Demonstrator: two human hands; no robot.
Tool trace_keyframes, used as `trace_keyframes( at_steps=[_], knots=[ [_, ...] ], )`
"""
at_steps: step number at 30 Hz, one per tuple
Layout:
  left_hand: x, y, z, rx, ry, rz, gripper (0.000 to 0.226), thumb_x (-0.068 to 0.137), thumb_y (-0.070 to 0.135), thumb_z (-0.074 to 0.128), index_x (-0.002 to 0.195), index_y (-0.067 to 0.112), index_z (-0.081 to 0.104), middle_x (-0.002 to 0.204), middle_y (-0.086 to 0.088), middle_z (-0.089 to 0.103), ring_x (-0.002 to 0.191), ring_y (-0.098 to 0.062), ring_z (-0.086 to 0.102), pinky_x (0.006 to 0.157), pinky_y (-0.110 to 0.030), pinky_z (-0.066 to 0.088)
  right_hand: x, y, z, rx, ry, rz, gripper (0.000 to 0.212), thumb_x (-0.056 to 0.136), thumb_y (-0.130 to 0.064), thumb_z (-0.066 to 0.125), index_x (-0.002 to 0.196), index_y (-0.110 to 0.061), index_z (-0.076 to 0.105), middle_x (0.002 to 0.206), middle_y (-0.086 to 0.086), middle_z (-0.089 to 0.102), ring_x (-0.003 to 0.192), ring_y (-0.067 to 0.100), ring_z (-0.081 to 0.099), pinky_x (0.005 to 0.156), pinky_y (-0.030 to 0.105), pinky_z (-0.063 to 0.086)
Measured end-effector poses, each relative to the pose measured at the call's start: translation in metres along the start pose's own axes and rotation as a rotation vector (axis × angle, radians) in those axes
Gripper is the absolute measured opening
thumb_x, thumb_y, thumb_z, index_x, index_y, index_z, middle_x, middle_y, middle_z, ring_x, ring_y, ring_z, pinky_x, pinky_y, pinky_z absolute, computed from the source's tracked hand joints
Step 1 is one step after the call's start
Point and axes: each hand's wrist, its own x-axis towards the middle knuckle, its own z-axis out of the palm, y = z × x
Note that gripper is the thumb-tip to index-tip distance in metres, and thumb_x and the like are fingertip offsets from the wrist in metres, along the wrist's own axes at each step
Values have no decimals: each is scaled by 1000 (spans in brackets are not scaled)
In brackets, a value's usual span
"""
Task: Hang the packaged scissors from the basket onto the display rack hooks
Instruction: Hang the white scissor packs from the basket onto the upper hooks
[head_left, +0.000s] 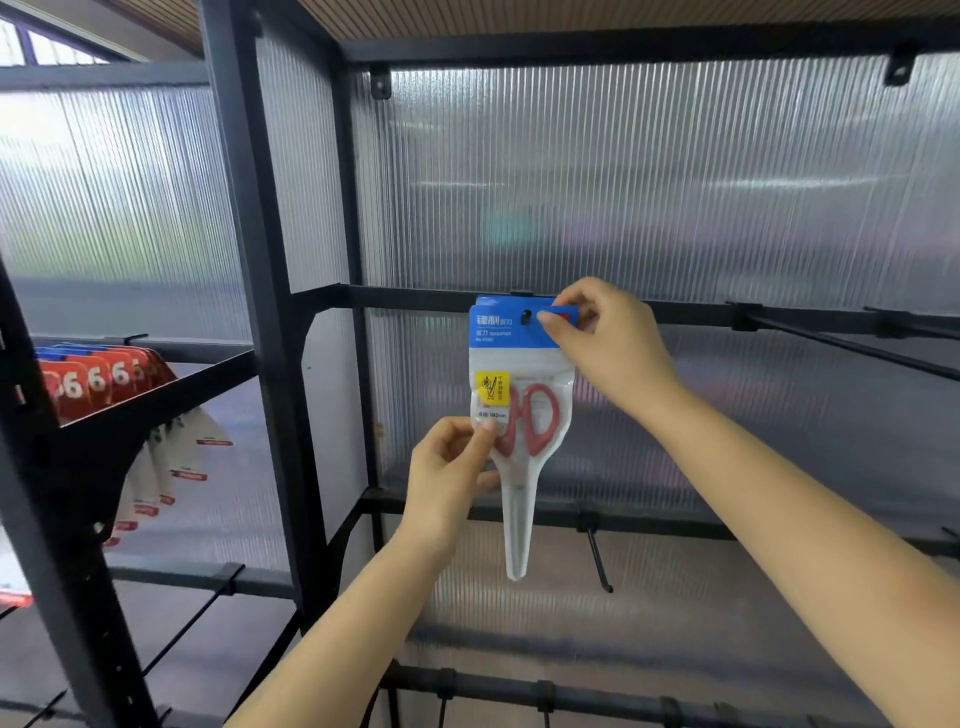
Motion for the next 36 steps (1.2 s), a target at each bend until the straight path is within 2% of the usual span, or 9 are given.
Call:
trace_keyframes(
  at_steps=[4, 8, 12, 15, 19, 24, 28, 31, 36],
  knots=[
    [25, -9, -1, 32, 64, -5, 11, 90, 15, 60, 82, 8, 62, 79, -1, 69, 80, -17, 70, 75, -33, 58, 4, 10, 9, -150, 45, -136, 8, 89, -20, 61, 88, -13, 58, 87, -5, 51, 78, 10, 48, 68, 21, 36],
    [45, -16, -1, 102, 105, -5, 10, 89, 17, 62, 81, 11, 63, 82, -5, 69, 86, -24, 68, 80, -35, 57, 7, 17, 18, -335, 91, -222, 16, 89, -15, 61, 100, -4, 63, 102, 8, 58, 95, 23, 54, 80, 31, 42],
    [57, -22, 0, 173, 112, -22, 12, 87, 19, 66, 78, 12, 60, 77, -3, 67, 75, -16, 66, 75, -33, 58, 5, 28, 30, -571, 136, -332, 30, 82, -8, 69, 109, 2, 64, 108, 15, 66, 99, 33, 63, 86, 41, 50],
    [59, -25, 1, 220, 122, -47, 17, 87, 23, 66, 76, 13, 58, 73, -3, 63, 67, -12, 62, 67, -26, 56, -1, 39, 35, -706, 71, -328, 52, 81, -9, 70, 128, 3, 52, 130, 18, 56, 117, 32, 56, 100, 41, 41],
    [60, -22, 2, 337, 143, -44, 17, 88, 28, 64, 79, 17, 55, 77, -2, 62, 70, -12, 59, 67, -27, 53, -14, 34, 31, -745, -11, -292, 60, 90, -17, 60, 141, 1, 36, 148, 18, 36, 135, 31, 38, 109, 41, 24],
    [29, -11, -2, 691, 259, 279, 15, 87, 21, 65, 83, 14, 53, 86, 1, 56, 78, -14, 53, 64, -24, 42, -42, 21, 14, -732, -79, -228, 61, 91, -22, 58, 143, 0, 33, 152, 18, 28, 140, 32, 29, 112, 45, 19],
    [-6, -8, 13, 855, 32, 620, 12, 86, 15, 66, 87, 5, 59, 88, -1, 56, 82, -17, 52, 66, -27, 40, -88, 21, -10, -788, -65, -150, 59, 83, -19, 67, 134, 3, 46, 141, 22, 44, 128, 35, 46, 106, 50, 30],
    [-34, -14, 34, 890, -171, 695, 25, 89, 24, 57, 98, 2, 62, 98, -10, 63, 90, -25, 59, 73, -28, 45, -140, 28, -35, -859, -97, -51, 57, 85, -21, 66, 133, 1, 48, 139, 20, 47, 126, 33, 49, 106, 49, 32],
    [-88, -53, 87, 944, -548, 724, 51, 88, 35, 42, 113, -4, 63, 121, -23, 61, 112, -39, 59, 96, -47, 44, -238, 39, -95, -997, -90, 165, 55, 79, -20, 71, 127, 2, 55, 131, 20, 55, 117, 31, 58, 98, 51, 42]
  ],
)
